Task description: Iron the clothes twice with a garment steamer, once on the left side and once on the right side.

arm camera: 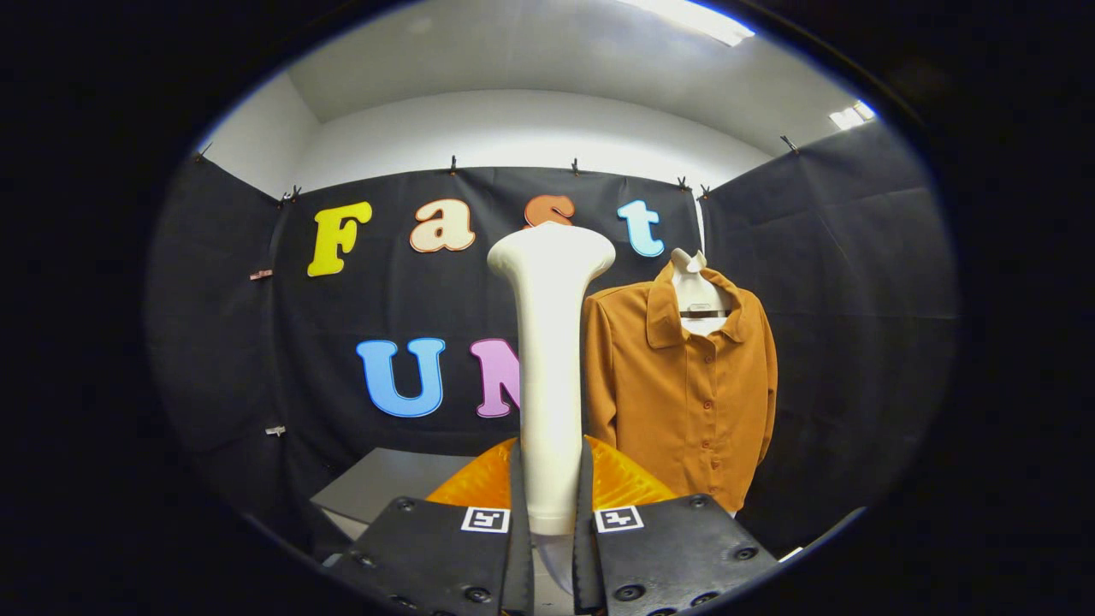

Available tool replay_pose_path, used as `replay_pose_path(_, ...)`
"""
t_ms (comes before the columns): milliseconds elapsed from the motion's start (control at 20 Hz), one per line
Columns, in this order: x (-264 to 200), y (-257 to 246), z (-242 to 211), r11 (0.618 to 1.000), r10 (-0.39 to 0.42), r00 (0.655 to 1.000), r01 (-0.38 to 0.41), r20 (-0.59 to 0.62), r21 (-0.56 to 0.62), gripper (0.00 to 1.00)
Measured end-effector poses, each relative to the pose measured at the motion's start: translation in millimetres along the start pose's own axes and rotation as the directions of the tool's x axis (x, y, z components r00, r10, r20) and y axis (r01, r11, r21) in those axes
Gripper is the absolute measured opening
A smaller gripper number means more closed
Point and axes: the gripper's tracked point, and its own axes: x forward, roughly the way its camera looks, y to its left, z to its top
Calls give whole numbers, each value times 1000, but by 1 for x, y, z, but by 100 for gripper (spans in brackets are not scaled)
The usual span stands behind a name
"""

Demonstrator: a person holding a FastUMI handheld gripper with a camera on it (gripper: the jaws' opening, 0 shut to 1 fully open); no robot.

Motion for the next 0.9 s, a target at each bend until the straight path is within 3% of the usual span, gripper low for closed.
replay_pose_path(350,-6,-7,19,1000,-20,996,19,83,13,21)
replay_pose_path(900,-13,5,15,1000,-3,999,5,47,-26,21)
